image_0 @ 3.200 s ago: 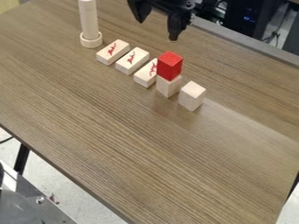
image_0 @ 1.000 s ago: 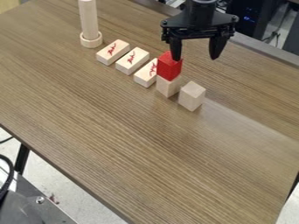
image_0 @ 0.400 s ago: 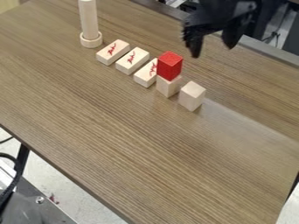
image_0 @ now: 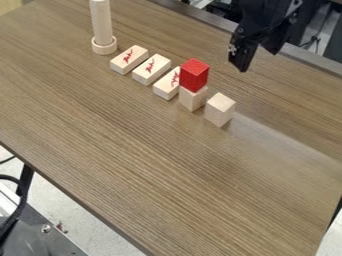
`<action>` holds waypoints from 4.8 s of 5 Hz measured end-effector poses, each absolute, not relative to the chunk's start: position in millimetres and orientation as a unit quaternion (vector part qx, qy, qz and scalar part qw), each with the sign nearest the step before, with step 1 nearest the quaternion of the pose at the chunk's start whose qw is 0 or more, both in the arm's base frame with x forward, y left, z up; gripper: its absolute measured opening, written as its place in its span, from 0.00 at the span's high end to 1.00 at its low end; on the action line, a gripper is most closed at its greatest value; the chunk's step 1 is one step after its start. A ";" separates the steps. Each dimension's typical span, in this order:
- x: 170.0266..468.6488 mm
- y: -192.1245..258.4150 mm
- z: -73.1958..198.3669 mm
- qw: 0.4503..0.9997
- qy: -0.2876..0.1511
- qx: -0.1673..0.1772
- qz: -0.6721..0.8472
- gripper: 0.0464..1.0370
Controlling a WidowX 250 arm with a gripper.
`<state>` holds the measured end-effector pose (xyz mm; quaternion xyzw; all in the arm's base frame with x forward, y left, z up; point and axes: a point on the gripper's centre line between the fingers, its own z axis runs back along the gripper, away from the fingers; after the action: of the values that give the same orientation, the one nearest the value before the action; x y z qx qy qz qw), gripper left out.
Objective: Put the square block on top of the red block
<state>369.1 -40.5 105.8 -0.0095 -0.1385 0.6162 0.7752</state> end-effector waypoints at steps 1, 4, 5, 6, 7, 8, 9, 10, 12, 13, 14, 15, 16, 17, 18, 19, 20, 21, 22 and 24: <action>354.7 -25.1 84.5 0.757 -0.102 -0.006 0.645 0.04; 338.6 -18.0 59.0 0.745 -0.053 -0.033 0.665 0.04; 340.2 -19.1 58.9 0.745 -0.057 -0.038 0.664 0.04; 341.8 -18.2 51.9 0.746 -0.058 -0.034 0.662 0.04; 338.7 -15.2 41.6 0.749 -0.058 -0.019 0.659 0.04; 333.6 -13.0 28.8 0.750 -0.048 -0.006 0.660 0.09; 332.5 -10.3 27.5 0.740 -0.047 -0.002 0.671 0.37; 333.6 -13.3 29.6 0.743 -0.038 -0.011 0.668 0.46; 369.3 -13.8 108.4 0.742 -0.073 -0.113 0.656 0.46; 381.1 0.4 138.6 0.729 -0.091 -0.130 0.666 0.46; 384.7 19.8 148.1 0.723 -0.099 -0.133 0.671 0.46; 376.8 30.5 134.6 0.734 -0.092 -0.114 0.664 0.46; 365.5 31.5 119.4 0.745 -0.081 -0.092 0.656 0.46; 358.5 27.4 122.6 0.755 -0.084 -0.089 0.644 0.46; 354.0 27.5 124.0 0.763 -0.093 -0.081 0.634 0.46; 354.6 28.3 123.5 0.769 -0.101 -0.075 0.627 0.46; 355.3 30.7 119.1 0.772 -0.100 -0.069 0.624 0.46; 351.0 33.6 113.1 0.775 -0.096 -0.056 0.622 0.46; 345.1 33.9 106.2 0.777 -0.088 -0.047 0.622 0.46; 340.4 31.8 100.2 0.780 -0.081 -0.041 0.619 0.46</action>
<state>340.4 31.8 100.2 -0.0406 -0.0807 0.6188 0.7804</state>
